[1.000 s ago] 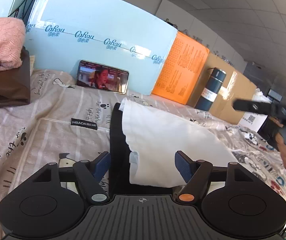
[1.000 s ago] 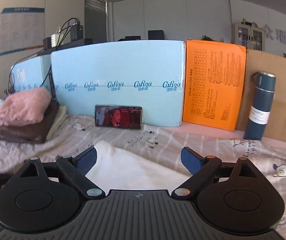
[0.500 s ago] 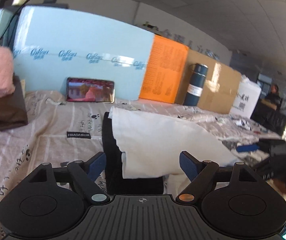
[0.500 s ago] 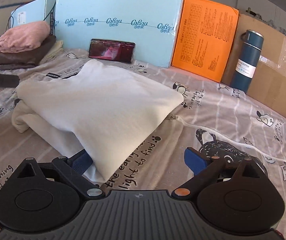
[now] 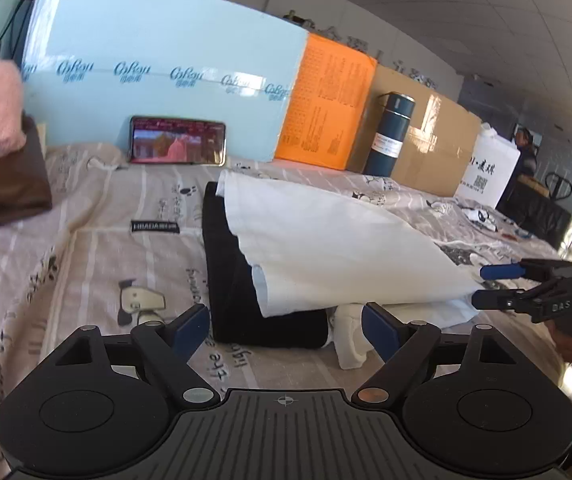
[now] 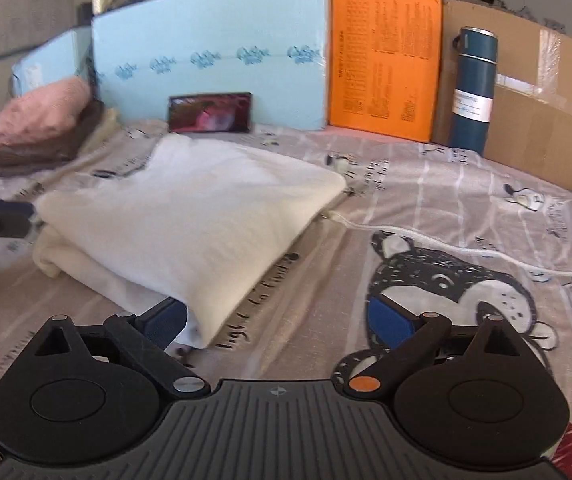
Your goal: Fold clothes
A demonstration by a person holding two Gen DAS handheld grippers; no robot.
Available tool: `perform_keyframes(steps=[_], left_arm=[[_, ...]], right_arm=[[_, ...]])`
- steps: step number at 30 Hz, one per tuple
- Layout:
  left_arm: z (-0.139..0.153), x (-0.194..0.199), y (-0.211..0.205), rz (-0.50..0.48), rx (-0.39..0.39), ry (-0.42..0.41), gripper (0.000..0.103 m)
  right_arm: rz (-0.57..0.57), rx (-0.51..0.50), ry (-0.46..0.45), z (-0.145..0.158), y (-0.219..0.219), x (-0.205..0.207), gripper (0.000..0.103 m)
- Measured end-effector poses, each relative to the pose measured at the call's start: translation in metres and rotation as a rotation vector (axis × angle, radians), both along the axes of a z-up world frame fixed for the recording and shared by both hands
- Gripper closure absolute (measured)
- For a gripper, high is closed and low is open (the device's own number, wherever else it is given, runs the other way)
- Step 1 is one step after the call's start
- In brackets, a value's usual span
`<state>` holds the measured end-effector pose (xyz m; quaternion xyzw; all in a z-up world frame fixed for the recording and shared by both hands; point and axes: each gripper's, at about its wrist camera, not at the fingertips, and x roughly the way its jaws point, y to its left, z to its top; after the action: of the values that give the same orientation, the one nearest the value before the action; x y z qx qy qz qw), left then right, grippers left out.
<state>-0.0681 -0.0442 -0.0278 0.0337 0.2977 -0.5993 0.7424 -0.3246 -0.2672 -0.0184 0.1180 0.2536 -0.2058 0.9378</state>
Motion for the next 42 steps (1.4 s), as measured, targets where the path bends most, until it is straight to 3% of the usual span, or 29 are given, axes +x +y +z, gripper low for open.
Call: perform_keyframes(steps=[3, 6, 13, 16, 24, 25, 27, 28, 29, 32, 37, 42], left_arm=[[-0.006, -0.003, 0.003, -0.026, 0.026, 0.087, 0.012], [-0.007, -0.007, 0.000, -0.059, 0.021, 0.125, 0.007], [-0.015, 0.008, -0.025, -0.078, -0.037, 0.335, 0.003], [-0.019, 0.015, -0.035, -0.070, -0.068, 0.420, 0.003], [-0.018, 0.021, -0.057, -0.021, -0.120, 0.498, 0.003], [-0.018, 0.019, -0.060, -0.004, -0.114, 0.480, 0.005], [-0.017, 0.015, -0.066, 0.035, -0.088, 0.428, 0.024], [-0.017, 0.015, -0.068, 0.054, -0.072, 0.394, 0.042], [-0.018, 0.016, -0.069, 0.067, -0.063, 0.373, 0.060], [-0.018, 0.019, -0.070, 0.079, -0.040, 0.324, 0.078], [0.007, -0.014, -0.077, 0.033, -0.008, -0.026, 0.084], [0.033, -0.035, -0.095, -0.005, -0.042, -0.237, 0.085]], right_arm=[[0.073, 0.105, -0.177, 0.013, -0.013, -0.014, 0.005], [0.035, 0.183, -0.245, 0.019, -0.037, -0.009, 0.004], [-0.077, 0.418, -0.250, 0.007, -0.104, 0.038, 0.004], [-0.097, 0.472, -0.230, 0.000, -0.120, 0.062, 0.004], [-0.146, 0.548, -0.213, -0.018, -0.146, 0.109, 0.008], [-0.145, 0.546, -0.211, -0.017, -0.145, 0.111, 0.015], [-0.141, 0.543, -0.206, -0.017, -0.143, 0.113, 0.040], [-0.136, 0.542, -0.200, -0.018, -0.141, 0.113, 0.056], [-0.135, 0.526, -0.196, -0.018, -0.138, 0.113, 0.063], [-0.123, 0.434, -0.207, -0.013, -0.127, 0.109, 0.082], [-0.070, 0.329, -0.303, 0.014, -0.109, 0.100, 0.090], [-0.035, 0.200, -0.388, 0.047, -0.091, 0.084, 0.092]])
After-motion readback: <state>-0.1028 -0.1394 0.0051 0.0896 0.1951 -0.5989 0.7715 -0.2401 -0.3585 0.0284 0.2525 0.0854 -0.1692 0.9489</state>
